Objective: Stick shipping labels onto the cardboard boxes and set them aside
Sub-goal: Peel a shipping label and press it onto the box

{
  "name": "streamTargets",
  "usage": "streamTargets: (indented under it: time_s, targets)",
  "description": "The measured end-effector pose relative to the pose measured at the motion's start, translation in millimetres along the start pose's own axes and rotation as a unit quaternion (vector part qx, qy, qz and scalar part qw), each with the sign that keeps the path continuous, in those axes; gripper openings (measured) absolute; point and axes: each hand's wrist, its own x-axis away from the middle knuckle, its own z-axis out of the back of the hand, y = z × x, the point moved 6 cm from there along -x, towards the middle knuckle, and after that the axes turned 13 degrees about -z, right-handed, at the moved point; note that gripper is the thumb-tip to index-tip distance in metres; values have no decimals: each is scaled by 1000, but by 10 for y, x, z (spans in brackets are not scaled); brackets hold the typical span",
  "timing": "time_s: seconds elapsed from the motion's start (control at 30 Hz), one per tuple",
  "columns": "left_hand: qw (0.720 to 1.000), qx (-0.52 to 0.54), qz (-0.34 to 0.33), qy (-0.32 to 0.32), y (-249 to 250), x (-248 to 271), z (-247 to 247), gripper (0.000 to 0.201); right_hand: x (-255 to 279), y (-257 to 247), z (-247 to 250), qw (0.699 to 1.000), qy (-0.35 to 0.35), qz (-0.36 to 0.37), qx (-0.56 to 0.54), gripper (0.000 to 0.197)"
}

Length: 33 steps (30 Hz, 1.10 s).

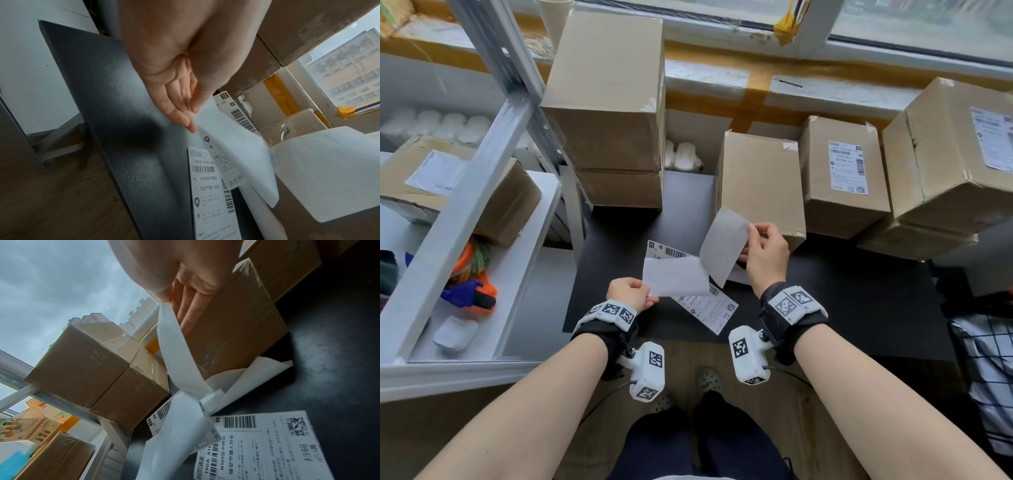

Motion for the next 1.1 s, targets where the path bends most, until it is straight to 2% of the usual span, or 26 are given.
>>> streamTargets:
  time_s: [0.13,0.23,0.33,0.43,0.53,0.6,0.67,0.77,0.83,0.9,1.0,1.1]
  targets:
    - [1000,-17,1,7,2,-26,-18,11,-27,7,70,1000,17,-2,4,14]
    - [999,-33,-5,24,34,-38,0,22,-29,-41,147,999,46,8,7,12]
    - [999,-40,-4,28,38,-43,28,21,-49,-71,224,997,74,16,16,16]
    - [999,-42,-5,22,34,-49,30,18,-74,-53,219,998,56,7,16,14]
    - [999,-45,-6,20,60,-43,25,5,-52,-78,222,999,40,-12,14,14]
    - [999,-50,-9,9,82,-33,-2,8,-29,-97,226,999,29,-14,7,13]
    - [996,-87,-30,-3,148,-15,-24,20,-9,-94,202,1000,12,-16,12,13]
    - [968,-218,-119,-23,403,70,-68,41,31,-90,132,999,-29,-11,26,15]
    - [945,-261,-193,-33,616,139,-161,49,62,-107,94,997,-51,6,49,20]
    - [919,-284,-266,-70,790,195,-328,54,86,-123,68,994,-67,31,79,23]
    - [882,-330,-303,-149,892,234,-590,57,88,-125,52,990,-82,51,107,22]
    - [853,-375,-313,-185,915,190,-756,59,97,-151,57,986,-102,64,117,21]
